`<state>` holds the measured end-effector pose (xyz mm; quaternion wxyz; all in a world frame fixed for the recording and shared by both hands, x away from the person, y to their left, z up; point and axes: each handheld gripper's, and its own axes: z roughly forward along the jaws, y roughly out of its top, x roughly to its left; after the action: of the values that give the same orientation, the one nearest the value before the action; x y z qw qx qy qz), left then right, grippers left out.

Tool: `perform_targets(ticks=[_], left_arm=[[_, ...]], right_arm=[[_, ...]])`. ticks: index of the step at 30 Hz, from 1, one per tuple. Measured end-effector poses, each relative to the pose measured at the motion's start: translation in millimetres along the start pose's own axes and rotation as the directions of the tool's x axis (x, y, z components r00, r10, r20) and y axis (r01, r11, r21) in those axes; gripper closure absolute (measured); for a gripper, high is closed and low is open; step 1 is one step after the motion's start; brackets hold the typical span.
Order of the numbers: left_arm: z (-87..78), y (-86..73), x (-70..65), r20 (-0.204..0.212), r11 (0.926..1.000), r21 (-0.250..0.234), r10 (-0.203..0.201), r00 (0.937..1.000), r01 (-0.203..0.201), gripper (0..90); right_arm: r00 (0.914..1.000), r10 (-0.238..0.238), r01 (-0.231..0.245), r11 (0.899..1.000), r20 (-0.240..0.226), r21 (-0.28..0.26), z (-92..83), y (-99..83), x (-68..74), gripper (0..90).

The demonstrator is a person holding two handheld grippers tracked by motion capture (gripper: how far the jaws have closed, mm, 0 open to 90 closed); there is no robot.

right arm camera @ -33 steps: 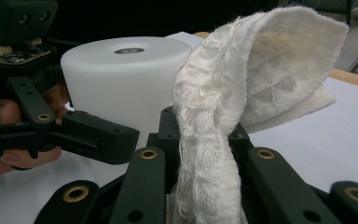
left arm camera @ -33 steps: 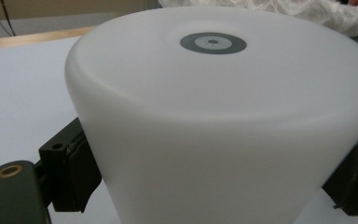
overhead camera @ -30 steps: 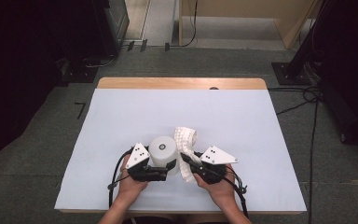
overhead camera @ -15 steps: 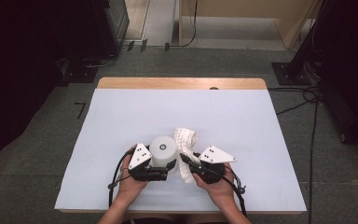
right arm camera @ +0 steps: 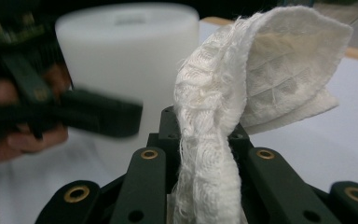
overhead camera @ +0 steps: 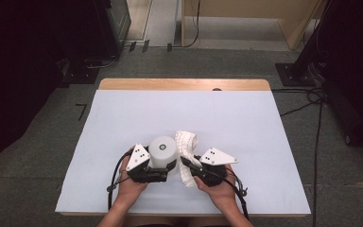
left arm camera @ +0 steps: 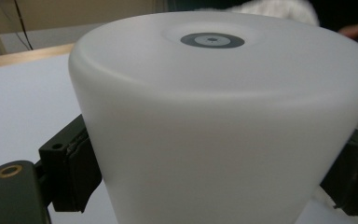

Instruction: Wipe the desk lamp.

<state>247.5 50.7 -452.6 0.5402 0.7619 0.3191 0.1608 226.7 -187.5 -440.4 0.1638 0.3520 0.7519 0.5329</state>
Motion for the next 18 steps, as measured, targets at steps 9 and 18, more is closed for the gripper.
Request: perform_targets(ticks=[9,18], left_arm=[[-8.4,10.0,1.7,0.015,0.9992,-0.04,-0.001,0.9999,0.001,8.8],[-7.8,6.9,6.1,0.045,0.9993,-0.037,-0.004,0.999,0.006,8.8]], right_arm=[[0.9998,0.004,-0.003,1.0,-0.019,0.025,1.4,-6.0,-3.0,76.0],[0.9999,-0.014,0.014,0.999,-0.001,0.044,5.3,-7.6,2.5,76.0]])
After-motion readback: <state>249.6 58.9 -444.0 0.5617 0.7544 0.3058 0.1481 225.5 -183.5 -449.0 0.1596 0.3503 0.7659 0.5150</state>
